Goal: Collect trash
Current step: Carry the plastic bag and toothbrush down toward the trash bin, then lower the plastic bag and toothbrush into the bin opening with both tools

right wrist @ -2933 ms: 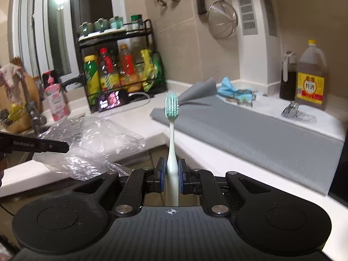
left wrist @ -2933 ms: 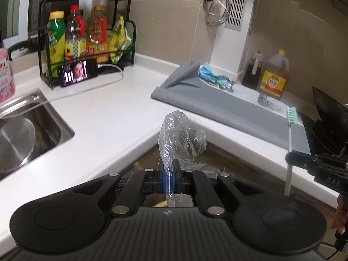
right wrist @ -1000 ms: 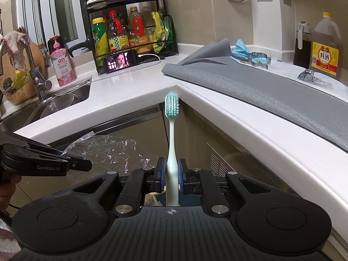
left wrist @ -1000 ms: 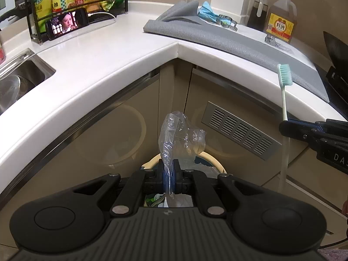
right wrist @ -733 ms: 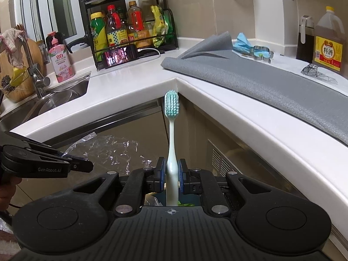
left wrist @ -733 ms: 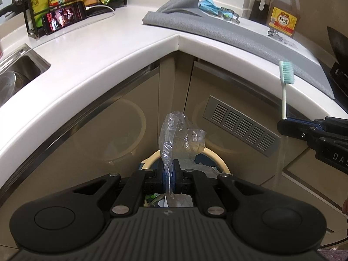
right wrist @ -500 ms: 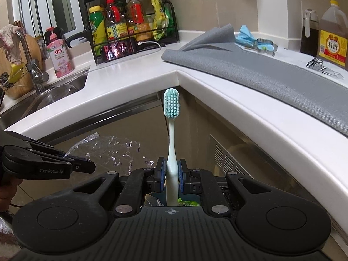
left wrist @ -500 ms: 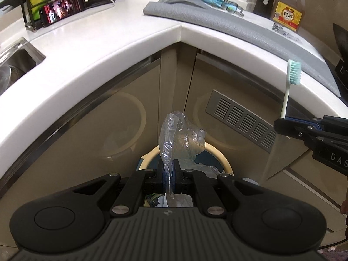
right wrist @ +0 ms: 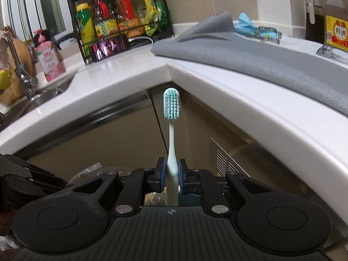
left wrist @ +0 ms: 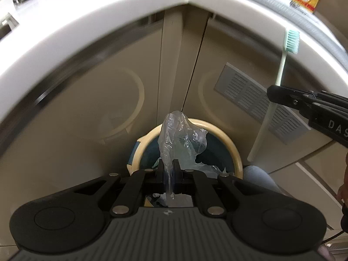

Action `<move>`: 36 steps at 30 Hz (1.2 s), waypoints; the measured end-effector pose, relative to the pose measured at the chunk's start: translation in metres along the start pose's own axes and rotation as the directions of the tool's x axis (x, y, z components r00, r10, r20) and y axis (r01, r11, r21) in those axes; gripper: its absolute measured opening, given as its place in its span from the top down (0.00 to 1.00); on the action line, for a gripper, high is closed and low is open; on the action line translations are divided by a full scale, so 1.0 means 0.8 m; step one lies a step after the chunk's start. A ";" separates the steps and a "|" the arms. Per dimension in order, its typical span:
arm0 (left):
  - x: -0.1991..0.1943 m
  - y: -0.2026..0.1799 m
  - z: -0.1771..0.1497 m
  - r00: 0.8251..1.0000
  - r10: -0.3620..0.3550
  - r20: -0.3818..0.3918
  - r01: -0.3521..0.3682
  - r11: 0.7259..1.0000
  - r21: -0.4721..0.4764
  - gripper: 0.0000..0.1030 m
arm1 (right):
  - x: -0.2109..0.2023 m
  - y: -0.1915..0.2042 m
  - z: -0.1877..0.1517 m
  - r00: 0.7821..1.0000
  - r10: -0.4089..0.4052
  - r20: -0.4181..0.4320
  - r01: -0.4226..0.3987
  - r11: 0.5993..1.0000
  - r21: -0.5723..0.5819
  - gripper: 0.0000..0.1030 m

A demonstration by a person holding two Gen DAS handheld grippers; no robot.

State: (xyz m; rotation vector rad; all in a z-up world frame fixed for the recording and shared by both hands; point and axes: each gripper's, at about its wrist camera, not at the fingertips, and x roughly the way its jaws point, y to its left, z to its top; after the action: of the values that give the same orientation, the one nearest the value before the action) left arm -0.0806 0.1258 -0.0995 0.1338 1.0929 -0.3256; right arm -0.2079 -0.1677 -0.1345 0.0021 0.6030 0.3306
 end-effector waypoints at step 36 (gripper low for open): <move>0.202 0.040 -0.010 0.944 0.116 -0.307 -0.158 0.981 -0.116 0.95 | 0.149 -0.026 -0.074 0.972 -0.071 -0.225 0.047 0.993 -0.110 0.87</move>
State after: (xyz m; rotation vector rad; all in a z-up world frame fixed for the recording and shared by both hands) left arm -0.0094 0.1270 -0.2482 0.1377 1.3956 -0.1030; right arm -0.1426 -0.1568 -0.2519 -0.1557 0.8121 0.3063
